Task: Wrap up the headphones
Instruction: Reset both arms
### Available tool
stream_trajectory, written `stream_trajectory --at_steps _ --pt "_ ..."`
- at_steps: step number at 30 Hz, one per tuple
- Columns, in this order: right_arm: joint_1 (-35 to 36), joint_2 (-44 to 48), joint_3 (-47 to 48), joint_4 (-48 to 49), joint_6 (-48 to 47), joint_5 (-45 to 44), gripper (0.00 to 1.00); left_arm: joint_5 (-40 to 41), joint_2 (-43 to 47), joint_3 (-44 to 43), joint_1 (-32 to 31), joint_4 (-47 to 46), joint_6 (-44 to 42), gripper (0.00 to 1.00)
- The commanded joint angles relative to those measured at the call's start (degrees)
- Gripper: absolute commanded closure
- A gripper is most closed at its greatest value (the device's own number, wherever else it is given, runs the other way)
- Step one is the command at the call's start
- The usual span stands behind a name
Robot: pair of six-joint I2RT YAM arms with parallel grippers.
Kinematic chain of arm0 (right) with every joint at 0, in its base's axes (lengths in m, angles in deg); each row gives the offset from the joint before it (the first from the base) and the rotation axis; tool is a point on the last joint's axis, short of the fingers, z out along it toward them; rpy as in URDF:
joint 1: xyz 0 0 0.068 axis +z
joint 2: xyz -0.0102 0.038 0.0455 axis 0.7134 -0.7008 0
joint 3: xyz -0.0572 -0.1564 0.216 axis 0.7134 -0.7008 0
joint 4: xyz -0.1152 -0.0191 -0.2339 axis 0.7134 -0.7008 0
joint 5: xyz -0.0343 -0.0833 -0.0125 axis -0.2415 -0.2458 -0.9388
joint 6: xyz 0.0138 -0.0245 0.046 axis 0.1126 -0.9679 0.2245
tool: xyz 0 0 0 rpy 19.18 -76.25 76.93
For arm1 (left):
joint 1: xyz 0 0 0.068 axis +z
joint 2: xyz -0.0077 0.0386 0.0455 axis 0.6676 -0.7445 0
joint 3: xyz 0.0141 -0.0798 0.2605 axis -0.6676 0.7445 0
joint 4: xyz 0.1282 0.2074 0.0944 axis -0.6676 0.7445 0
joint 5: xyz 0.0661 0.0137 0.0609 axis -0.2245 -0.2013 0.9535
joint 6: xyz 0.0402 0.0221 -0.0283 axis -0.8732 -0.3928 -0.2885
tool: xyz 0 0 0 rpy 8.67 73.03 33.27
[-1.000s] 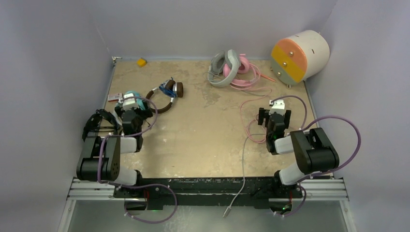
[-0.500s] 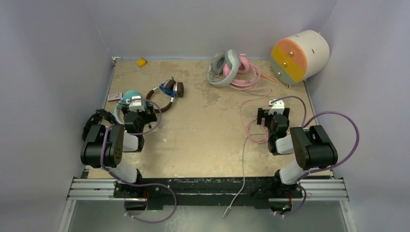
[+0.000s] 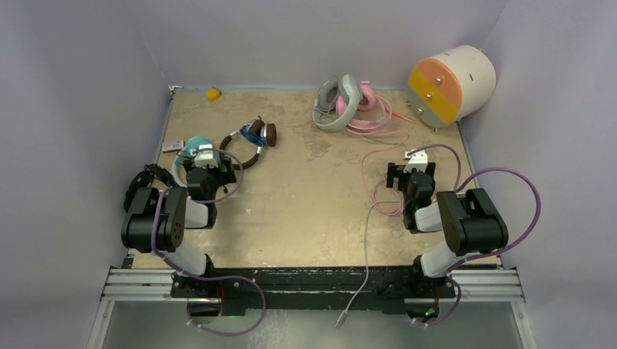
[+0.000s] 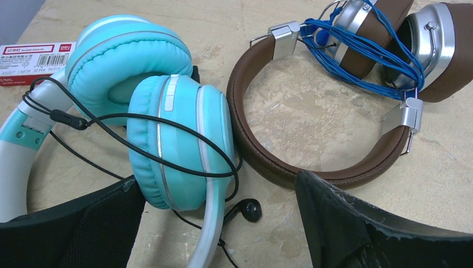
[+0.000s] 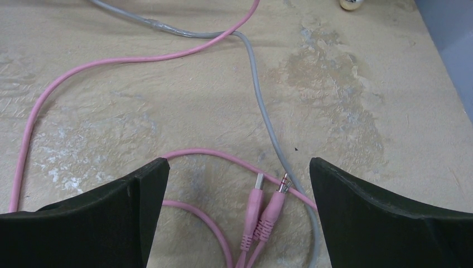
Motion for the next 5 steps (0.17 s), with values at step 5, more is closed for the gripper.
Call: stream_trajectory --at_steps 5 --pt "-0.2 0.0 0.6 2.3 -0.2 0.5 0.01 -2.4 0.1 -0.7 0.3 -4.9 -0.8 0.0"
